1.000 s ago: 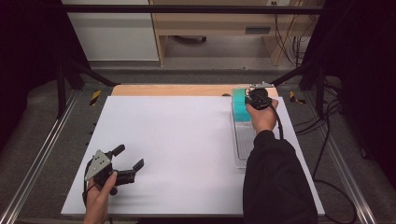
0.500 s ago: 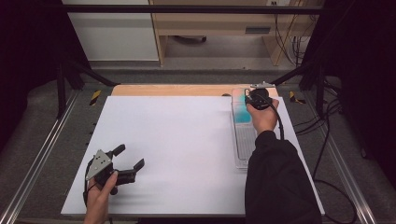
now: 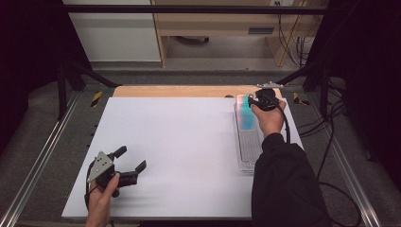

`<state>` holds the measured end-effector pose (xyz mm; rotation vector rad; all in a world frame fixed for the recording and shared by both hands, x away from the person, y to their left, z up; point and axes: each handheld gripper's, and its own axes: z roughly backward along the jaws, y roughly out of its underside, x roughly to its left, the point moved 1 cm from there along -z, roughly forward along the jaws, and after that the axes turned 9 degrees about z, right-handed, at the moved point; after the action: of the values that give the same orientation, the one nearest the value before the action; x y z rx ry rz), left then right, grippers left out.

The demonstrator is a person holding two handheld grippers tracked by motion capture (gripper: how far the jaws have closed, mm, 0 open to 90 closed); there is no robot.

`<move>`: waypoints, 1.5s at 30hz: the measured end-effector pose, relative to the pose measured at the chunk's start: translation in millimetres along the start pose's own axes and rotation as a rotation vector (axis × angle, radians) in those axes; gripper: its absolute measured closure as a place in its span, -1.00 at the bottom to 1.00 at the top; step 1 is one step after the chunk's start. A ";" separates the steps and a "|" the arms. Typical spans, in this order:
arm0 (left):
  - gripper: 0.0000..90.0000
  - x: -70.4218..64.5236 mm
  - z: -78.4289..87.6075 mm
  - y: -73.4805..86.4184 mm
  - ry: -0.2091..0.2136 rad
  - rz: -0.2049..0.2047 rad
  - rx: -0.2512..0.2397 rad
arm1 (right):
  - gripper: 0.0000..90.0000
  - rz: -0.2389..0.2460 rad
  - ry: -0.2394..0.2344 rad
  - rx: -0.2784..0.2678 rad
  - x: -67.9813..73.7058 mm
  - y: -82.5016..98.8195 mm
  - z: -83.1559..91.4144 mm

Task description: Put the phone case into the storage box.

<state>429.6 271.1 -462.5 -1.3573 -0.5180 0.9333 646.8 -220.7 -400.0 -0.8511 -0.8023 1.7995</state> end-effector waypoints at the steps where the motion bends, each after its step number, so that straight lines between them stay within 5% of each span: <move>1: -0.93 0.1 0.1 0.0 0.001 0.002 -0.001 | 0.20 -0.007 -0.001 -0.004 -0.9 -0.1 0.6; 34: -0.95 -1.4 0.2 0.2 0.010 0.003 -0.001 | -0.67 -0.161 -0.095 -0.002 -4.1 -10.8 36.8; 45: -0.95 -1.6 0.6 0.0 0.010 0.006 -0.004 | -0.84 -0.174 -0.102 -0.042 -3.4 -15.7 52.2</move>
<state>428.3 270.2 -462.1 -1.3667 -0.5085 0.9305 612.1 -226.6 -358.2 -0.6985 -0.9538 1.6878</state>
